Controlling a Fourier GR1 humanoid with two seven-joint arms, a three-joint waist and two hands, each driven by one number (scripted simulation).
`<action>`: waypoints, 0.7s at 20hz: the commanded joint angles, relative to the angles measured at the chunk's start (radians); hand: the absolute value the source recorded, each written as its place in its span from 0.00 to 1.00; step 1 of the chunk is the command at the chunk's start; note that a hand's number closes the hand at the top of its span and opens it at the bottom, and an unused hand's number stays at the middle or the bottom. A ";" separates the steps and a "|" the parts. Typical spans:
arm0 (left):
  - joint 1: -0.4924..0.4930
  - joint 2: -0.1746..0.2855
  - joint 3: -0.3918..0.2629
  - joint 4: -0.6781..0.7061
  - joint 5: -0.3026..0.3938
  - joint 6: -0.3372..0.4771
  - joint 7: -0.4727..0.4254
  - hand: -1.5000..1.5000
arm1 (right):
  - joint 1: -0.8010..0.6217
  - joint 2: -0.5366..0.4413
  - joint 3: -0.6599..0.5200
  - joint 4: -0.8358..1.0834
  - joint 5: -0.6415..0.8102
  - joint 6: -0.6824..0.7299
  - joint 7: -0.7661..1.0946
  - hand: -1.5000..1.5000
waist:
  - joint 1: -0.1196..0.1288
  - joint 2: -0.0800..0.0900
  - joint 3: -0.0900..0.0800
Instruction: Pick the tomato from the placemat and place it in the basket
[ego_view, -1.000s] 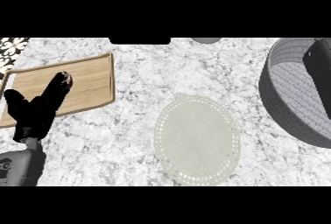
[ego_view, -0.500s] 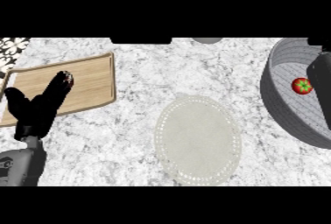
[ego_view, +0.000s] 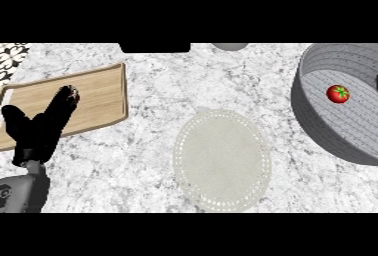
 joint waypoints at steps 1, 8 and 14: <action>0.049 -0.004 0.021 0.039 -0.005 0.004 -0.065 0.50 | 0.056 0.024 -0.050 -0.160 -0.020 -0.093 0.095 0.00 | -0.042 -0.015 -0.003; 0.050 0.036 0.045 -0.012 0.020 -0.005 0.036 0.50 | 0.297 0.213 -0.036 -0.498 -0.082 0.020 0.067 0.00 | -0.080 -0.036 -0.002; 0.064 0.028 0.058 0.001 0.006 0.017 -0.012 0.50 | 0.541 0.320 0.072 -0.788 -0.186 0.119 0.041 0.00 | -0.112 -0.035 -0.003</action>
